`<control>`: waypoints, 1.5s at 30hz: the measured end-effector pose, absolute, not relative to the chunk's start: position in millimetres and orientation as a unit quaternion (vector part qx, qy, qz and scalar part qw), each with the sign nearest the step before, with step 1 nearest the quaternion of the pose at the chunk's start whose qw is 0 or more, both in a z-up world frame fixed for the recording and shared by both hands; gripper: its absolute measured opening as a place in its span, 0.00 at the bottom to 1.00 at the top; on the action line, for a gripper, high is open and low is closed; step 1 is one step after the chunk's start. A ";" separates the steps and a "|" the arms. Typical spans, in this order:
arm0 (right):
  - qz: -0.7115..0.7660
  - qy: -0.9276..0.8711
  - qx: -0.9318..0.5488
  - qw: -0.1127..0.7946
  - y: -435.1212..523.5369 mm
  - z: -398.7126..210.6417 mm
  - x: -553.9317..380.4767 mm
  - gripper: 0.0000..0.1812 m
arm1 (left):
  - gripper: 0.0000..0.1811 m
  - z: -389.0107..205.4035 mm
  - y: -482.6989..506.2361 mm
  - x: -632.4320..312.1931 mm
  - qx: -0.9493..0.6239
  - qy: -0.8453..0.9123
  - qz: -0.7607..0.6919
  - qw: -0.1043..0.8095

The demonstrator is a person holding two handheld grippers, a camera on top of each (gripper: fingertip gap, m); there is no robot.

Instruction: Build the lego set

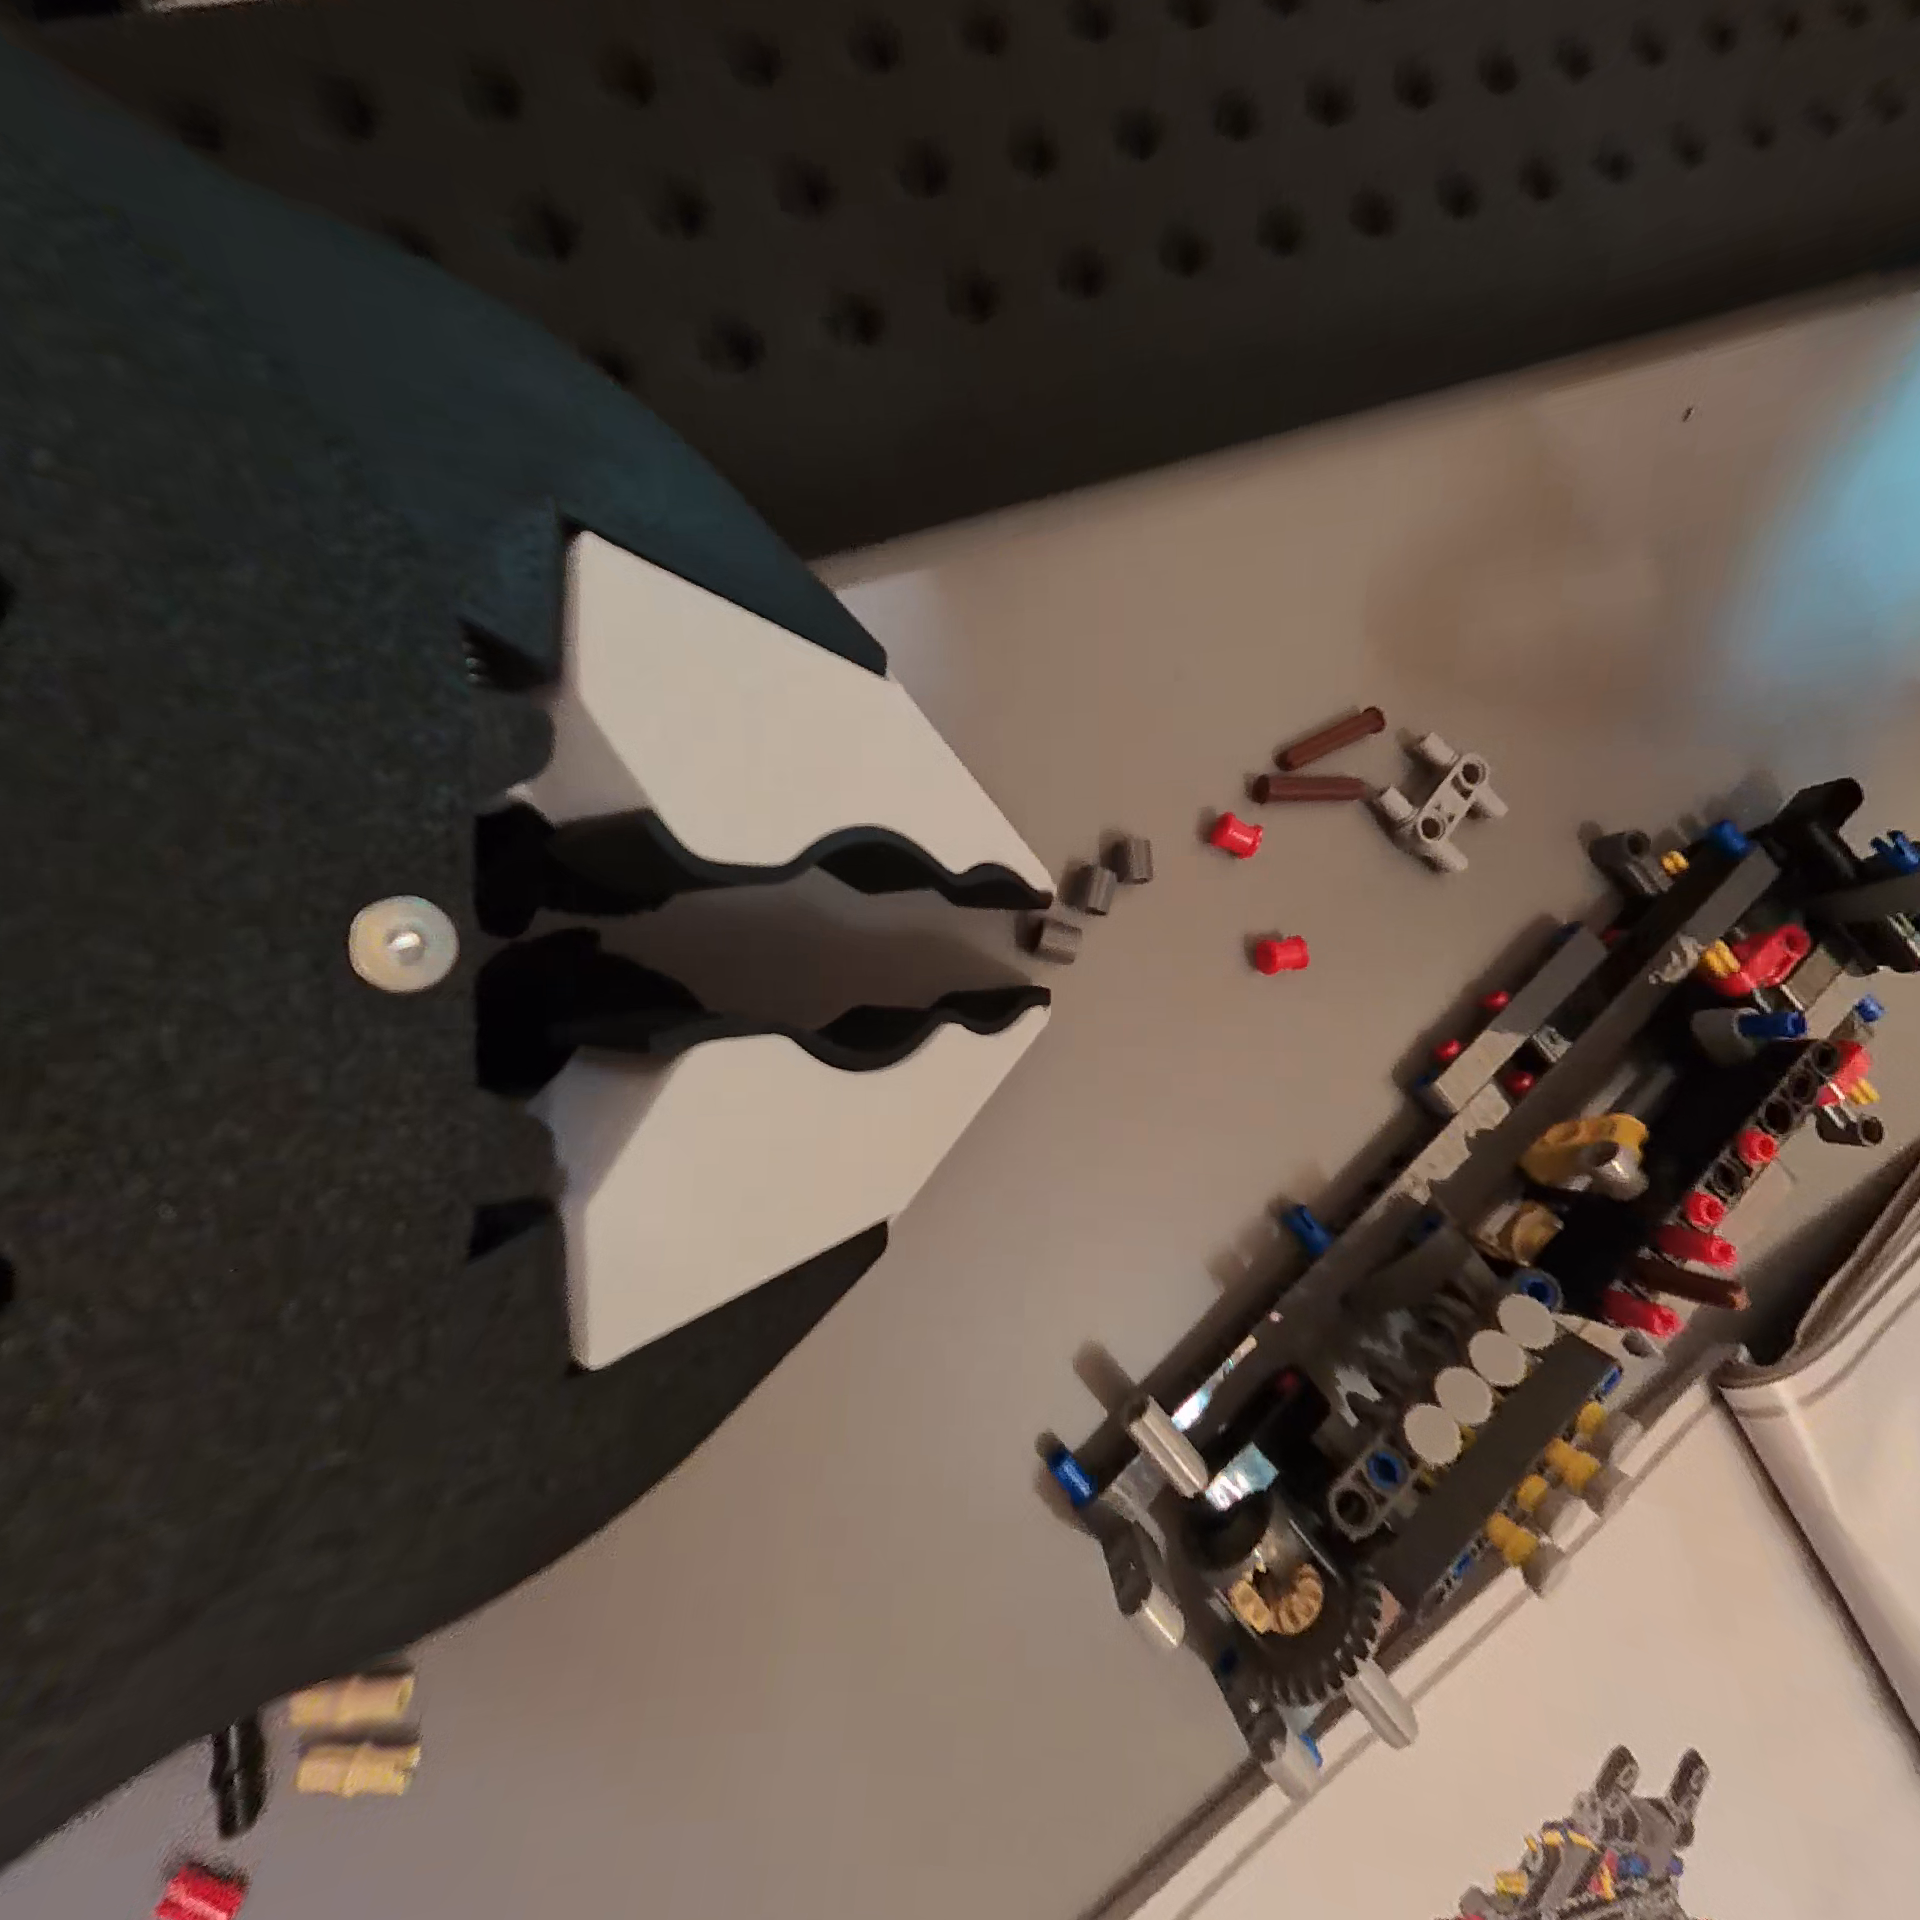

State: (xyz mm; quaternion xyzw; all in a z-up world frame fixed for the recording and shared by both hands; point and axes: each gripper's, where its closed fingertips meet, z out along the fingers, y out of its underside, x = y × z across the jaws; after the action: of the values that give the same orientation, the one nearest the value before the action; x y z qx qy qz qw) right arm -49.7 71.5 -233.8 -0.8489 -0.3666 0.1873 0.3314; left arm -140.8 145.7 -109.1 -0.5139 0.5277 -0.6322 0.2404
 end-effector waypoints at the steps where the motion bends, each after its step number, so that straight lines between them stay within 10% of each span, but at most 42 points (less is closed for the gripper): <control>1: 0.189 -0.362 -0.850 0.334 70.7 -234.1 -50.9 0.08 | 0.04 -108.4 145.1 -140.8 -0.513 0.528 -0.633 0.241; 17: 0.146 -0.359 -0.842 0.376 79.9 -232.4 -52.3 0.03 | 0.04 -110.9 133.0 -139.4 -0.500 0.542 -0.636 0.228; 25: -0.033 -0.494 -0.669 0.554 118.6 -115.0 -113.7 0.03 | 0.04 -113.3 119.8 -135.5 -0.490 0.554 -0.635 0.223; 45: -0.061 -0.501 -0.660 0.556 129.3 -115.7 -128.0 0.03 | 0.04 -115.9 118.6 -131.9 -0.498 0.571 -0.602 0.253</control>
State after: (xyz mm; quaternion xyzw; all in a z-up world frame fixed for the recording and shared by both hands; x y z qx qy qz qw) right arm -128.0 129.3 -115.7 -0.6602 -0.5010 -0.0614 0.5562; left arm -131.9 118.6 -115.9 -0.4979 0.5707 -0.6021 0.2527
